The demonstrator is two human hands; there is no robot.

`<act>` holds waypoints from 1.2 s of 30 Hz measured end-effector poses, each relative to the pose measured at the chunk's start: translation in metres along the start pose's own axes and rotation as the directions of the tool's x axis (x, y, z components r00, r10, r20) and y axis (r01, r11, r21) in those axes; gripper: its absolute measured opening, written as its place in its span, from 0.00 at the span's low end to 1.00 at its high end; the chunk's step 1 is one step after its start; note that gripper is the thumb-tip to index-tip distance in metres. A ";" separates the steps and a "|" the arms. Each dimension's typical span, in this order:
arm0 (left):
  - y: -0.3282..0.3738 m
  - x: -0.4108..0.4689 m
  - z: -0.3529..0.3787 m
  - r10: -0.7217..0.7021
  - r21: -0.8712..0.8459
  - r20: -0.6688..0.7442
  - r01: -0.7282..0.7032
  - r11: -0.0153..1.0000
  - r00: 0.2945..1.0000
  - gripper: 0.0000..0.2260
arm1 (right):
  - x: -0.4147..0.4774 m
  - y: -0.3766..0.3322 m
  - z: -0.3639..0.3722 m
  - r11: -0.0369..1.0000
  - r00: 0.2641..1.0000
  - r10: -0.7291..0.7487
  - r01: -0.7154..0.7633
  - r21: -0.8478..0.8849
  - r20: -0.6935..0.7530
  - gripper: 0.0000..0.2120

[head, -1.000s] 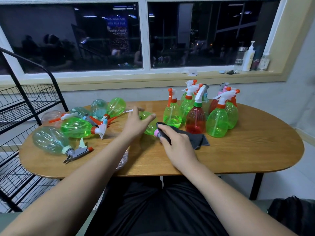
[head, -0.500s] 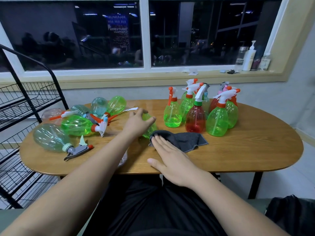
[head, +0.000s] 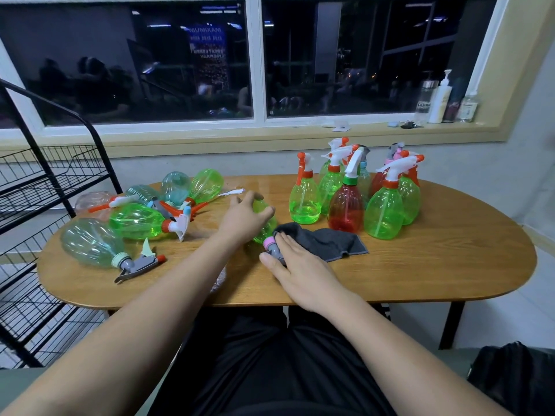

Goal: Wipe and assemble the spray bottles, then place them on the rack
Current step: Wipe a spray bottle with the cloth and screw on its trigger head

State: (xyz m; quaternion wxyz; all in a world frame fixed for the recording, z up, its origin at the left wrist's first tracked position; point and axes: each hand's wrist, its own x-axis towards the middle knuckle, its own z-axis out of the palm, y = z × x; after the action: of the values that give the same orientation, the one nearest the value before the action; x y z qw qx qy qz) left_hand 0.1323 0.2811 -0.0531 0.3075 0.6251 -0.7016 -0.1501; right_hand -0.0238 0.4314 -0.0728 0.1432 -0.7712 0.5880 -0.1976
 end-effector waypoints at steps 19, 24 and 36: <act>-0.012 -0.016 -0.010 0.177 -0.049 -0.079 -0.181 0.982 0.981 0.31 | -0.021 0.053 -0.009 0.998 0.991 0.062 -0.065 -0.022 -0.123 0.33; -0.010 -0.040 -0.021 0.396 -0.017 -0.096 -0.400 0.917 0.913 0.16 | -0.022 0.054 -0.009 0.998 0.986 0.054 -0.059 -0.028 -0.161 0.26; -0.028 -0.087 -0.032 0.577 0.183 0.195 -0.608 0.773 0.793 0.16 | -0.006 0.050 -0.005 0.988 0.978 0.030 -0.061 -0.143 -0.209 0.17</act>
State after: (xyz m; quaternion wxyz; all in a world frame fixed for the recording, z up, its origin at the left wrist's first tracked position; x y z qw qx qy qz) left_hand 0.1769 0.3660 -0.0660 0.2170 0.3928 -0.8936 -0.0007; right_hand -0.0702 0.4237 -0.0922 0.0284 -0.7414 0.6302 -0.2288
